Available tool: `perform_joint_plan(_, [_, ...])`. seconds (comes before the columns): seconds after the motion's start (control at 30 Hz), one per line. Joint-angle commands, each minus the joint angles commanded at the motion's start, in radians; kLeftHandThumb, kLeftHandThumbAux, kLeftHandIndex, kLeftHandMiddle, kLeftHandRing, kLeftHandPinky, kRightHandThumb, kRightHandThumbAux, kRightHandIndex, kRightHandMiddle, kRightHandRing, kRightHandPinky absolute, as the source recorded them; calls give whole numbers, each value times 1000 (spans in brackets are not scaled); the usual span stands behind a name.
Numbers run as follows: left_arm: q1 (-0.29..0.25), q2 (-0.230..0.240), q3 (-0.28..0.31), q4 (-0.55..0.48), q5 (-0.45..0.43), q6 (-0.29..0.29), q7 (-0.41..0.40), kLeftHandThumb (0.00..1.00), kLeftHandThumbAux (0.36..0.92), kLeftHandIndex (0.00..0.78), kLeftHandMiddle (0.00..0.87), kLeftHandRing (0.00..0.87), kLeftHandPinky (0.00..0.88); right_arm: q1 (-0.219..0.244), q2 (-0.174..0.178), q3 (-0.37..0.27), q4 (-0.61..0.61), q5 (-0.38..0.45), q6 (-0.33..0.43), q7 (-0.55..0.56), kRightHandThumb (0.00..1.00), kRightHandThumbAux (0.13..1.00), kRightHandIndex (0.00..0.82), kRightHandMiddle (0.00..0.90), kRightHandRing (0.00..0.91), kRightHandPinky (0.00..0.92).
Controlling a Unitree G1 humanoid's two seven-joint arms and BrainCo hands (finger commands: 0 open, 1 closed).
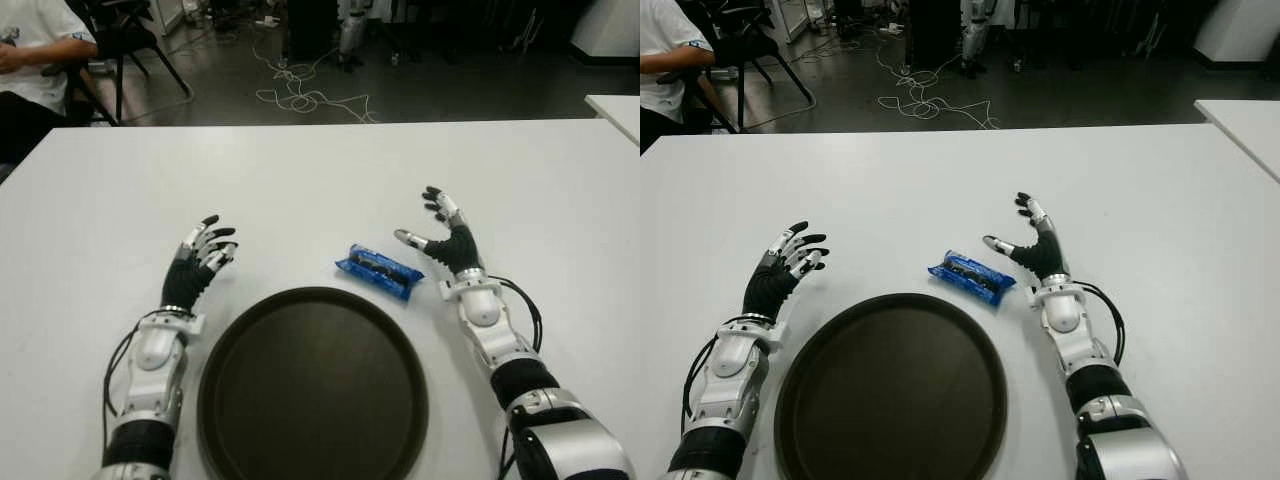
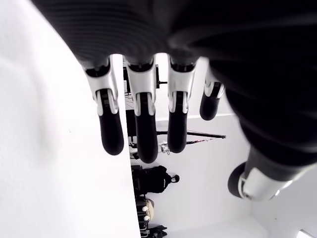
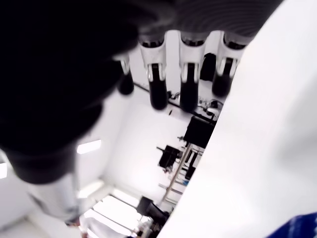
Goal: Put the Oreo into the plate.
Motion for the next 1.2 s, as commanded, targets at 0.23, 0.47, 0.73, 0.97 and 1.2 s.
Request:
perform_joint_plan(0.23, [-1, 0, 1, 2, -1, 0, 0, 373, 630, 130, 259, 285, 315, 2, -14, 24, 6, -39, -12, -25, 0, 593, 1, 2, 2, 38])
perform_joint_plan(0.47, [0, -2, 2, -4, 0, 12, 8, 372, 632, 134, 265, 288, 315, -4, -29, 37, 24, -42, -24, -12, 0, 564, 0, 0, 0, 40])
perform_joint_plan(0.73, [1, -5, 1, -6, 3, 3, 12, 373, 635, 131, 265, 290, 319, -4, -28, 33, 31, -28, -50, -6, 0, 533, 0, 0, 0, 33])
perform_joint_plan(0.97, [0, -7, 2, -4, 2, 0, 16, 386, 644, 134, 263, 289, 325, -5, -23, 25, 42, -12, -86, -7, 0, 514, 0, 0, 0, 36])
perform_joint_plan(1.2, [2, -3, -4, -9, 11, 6, 18, 382, 645, 133, 260, 283, 317, -3, -28, 28, 37, -13, -93, -9, 0, 524, 0, 0, 0, 32])
